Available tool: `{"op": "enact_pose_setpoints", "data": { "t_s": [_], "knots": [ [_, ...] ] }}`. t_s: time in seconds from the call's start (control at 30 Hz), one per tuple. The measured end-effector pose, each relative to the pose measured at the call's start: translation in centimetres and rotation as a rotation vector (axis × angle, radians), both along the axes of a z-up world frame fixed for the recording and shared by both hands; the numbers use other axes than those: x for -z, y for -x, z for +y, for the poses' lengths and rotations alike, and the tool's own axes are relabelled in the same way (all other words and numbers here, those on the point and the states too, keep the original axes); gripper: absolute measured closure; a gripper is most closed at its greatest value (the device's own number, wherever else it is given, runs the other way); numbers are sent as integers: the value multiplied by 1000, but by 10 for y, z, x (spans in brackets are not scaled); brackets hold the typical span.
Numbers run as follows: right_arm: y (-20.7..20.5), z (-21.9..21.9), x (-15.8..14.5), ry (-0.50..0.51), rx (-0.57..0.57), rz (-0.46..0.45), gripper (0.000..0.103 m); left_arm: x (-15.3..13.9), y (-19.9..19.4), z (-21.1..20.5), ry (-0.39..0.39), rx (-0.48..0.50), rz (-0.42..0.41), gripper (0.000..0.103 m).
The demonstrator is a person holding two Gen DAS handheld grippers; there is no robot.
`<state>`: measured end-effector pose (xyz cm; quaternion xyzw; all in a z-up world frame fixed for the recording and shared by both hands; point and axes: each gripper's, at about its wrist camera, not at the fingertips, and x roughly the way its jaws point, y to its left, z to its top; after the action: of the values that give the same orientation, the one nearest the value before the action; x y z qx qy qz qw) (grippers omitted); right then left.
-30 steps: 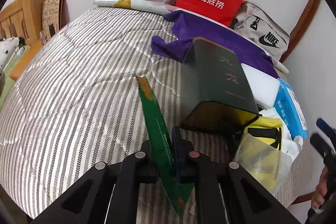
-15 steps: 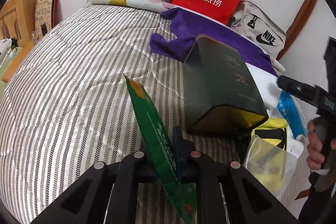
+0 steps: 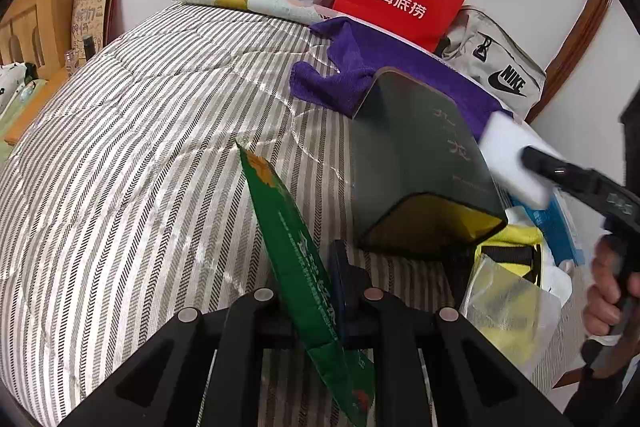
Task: Organize soft objects
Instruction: 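Carry the sponge with the right tool onto the purple towel while the left tool places the packet there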
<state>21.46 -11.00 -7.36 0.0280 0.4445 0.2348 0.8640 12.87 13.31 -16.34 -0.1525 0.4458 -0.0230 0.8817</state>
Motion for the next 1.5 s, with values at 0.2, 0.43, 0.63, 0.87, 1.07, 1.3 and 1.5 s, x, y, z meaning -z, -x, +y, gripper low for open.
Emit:
{"op": "enact_pose_setpoints", "data": {
  "t_s": [0.2,0.43,0.63,0.87,1.07,1.3,1.5],
  "knots": [
    [50,-46,-34,21,53,-82,61,-1,10,-3,-7,14,21,85],
    [118,-99,-40,83,85,-132,61,-4,24,-14,-41,22,37,71],
    [153,-132,-12,121,147,-92,61,-3,34,-19,-73,20,34,90],
    [158,-145,25,146,188,-61,61,-17,39,-26,-127,8,12,94],
    [160,-154,34,101,201,-57,61,-27,43,-29,-123,12,17,94],
    [161,-152,35,101,194,-39,61,-39,46,-42,-95,76,20,94],
    [161,-155,23,100,199,-44,61,-55,47,-48,-67,107,-9,94]
  ]
}}
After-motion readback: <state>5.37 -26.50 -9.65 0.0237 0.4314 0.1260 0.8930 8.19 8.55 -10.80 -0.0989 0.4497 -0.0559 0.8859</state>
